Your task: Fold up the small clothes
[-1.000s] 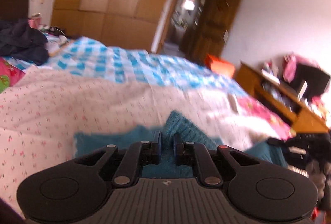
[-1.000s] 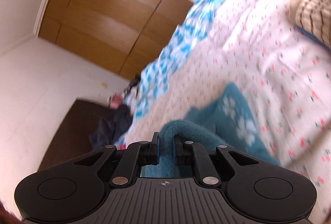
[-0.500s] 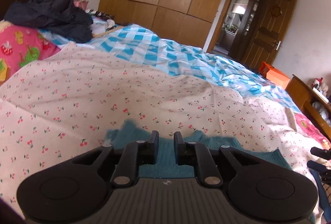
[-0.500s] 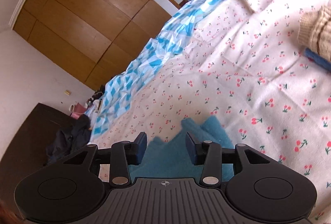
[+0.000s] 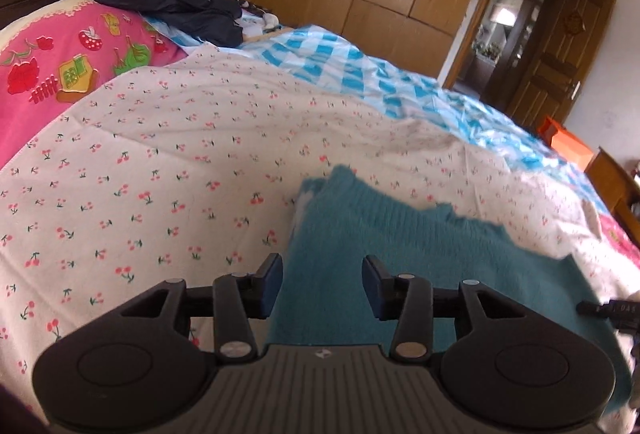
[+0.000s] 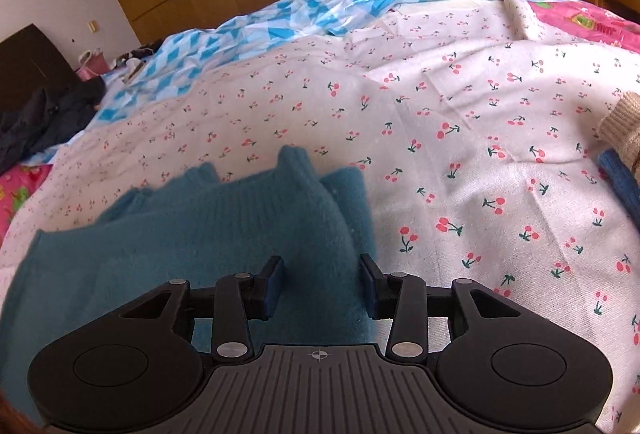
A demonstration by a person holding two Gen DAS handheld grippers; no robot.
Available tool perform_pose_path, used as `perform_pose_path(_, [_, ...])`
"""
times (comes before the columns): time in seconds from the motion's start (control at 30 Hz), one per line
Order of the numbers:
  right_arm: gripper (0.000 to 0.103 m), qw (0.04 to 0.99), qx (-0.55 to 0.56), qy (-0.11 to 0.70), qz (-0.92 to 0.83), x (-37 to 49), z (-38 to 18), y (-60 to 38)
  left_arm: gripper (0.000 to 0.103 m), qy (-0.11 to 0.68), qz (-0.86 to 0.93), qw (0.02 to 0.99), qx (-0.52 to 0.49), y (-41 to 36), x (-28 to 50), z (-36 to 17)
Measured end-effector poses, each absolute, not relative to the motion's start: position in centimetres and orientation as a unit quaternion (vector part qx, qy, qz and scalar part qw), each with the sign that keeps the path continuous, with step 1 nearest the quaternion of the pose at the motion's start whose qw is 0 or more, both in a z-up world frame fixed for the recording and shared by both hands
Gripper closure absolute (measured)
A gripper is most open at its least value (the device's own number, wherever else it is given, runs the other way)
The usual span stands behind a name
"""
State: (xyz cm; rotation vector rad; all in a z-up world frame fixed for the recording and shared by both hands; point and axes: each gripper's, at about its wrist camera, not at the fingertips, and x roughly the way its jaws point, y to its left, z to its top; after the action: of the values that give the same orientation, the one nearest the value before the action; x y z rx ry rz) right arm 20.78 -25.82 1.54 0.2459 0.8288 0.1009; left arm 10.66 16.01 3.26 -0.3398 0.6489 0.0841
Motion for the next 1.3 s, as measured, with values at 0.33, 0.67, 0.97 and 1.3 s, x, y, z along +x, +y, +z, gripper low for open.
perform_pose_path(0.33, [0.093,0.909,0.197,0.362,0.07,19.8,4.2,-27.9,0.056,0.325,0.048,0.936,-0.131,14.8,12.5,2.1])
perform_pose_path(0.67, [0.084,0.902,0.175,0.389,0.061,20.3,2.3,-27.6,0.055,0.351,0.058,0.924,-0.14,15.7,12.4,1.2])
perform_pose_path(0.97, [0.073,0.899,0.166,0.399,0.074,24.3,1.3,-26.1,0.048,0.345,0.032,0.931,-0.112,14.8,15.3,2.1])
perform_pose_path(1.3, [0.093,0.912,0.236,0.326,0.075,21.1,4.5,-28.5,0.084,0.327,0.009,0.934,-0.143,15.2,16.2,3.6])
